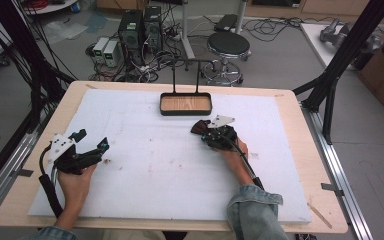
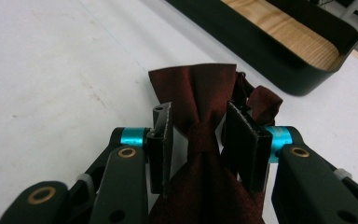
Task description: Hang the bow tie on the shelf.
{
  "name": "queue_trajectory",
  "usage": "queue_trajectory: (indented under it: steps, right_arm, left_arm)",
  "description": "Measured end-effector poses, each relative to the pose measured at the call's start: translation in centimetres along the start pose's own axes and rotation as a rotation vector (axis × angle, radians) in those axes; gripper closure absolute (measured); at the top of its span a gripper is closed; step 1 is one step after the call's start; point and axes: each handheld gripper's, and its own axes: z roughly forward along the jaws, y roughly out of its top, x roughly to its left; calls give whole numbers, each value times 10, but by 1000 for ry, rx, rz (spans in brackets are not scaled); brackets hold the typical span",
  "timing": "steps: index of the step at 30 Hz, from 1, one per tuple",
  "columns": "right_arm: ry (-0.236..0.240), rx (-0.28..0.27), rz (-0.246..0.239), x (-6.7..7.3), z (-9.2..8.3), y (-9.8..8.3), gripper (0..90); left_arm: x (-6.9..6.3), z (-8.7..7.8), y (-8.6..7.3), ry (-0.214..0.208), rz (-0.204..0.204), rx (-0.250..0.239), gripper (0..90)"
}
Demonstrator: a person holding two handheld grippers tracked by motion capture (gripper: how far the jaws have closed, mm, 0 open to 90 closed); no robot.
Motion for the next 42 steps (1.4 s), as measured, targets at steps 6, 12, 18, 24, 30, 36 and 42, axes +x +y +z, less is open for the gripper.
queue_trajectory:
  steps: [6,12,18,24,30,36,42]
  right_arm:
    - [-13,23,-4,1,2,-1,705]
    - [-23,23,-11,1,-2,1,756]
    - [-45,-45,4,-1,-21,10,760]
    - [-64,-108,15,-7,-40,20,763]
    - [-76,-139,6,-8,-54,33,763]
    - [-81,-179,-9,-8,-65,48,763]
    - [-91,-205,3,-12,-72,59,763]
  left_arm:
    - [0,0,0,0,-1,0,152]
    - [0,0,0,0,-1,1,153]
    - [0,0,0,2,-1,0,152]
    - [0,0,0,2,-1,0,152]
    - [0,0,0,3,-1,-1,152]
    - [0,0,0,2,0,2,152]
    - [0,0,0,2,0,1,152]
